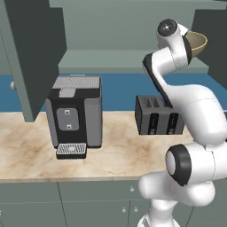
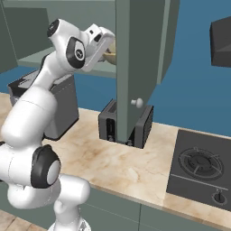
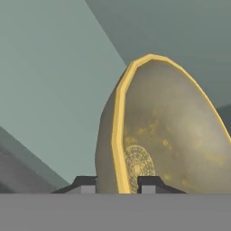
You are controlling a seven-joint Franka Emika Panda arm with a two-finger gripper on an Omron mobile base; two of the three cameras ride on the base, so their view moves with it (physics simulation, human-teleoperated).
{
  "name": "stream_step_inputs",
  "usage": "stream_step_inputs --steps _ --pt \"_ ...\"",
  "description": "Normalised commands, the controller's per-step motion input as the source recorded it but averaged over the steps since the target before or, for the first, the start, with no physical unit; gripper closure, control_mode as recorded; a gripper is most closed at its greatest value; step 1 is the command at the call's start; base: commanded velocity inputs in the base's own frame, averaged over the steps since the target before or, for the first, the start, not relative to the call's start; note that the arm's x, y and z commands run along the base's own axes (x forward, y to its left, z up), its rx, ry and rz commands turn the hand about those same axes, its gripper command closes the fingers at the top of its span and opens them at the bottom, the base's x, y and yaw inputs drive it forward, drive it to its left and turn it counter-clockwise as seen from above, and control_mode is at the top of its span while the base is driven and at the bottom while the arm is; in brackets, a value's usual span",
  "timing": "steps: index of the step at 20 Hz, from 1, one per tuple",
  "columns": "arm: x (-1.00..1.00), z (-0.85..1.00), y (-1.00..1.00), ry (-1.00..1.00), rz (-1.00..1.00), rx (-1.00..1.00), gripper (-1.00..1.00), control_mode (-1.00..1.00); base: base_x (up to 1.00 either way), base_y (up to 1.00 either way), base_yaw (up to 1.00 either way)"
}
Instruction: Move the bowls from the cabinet to the plates on the dining table.
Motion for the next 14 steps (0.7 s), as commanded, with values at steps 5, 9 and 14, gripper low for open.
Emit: stream_step_inputs --steps 5,9,14 --pt "-0.54 0.33 0.2 0.03 0.0 0.02 1.0 -1.0 0.0 0.0 0.0" --pt "-0.58 0.33 0.18 0.07 0.0 0.04 1.0 -1.0 0.0 0.0 0.0" --pt "-0.62 0.12 0.18 0.08 0.01 0.04 1.0 -1.0 0.0 0.0 0.0"
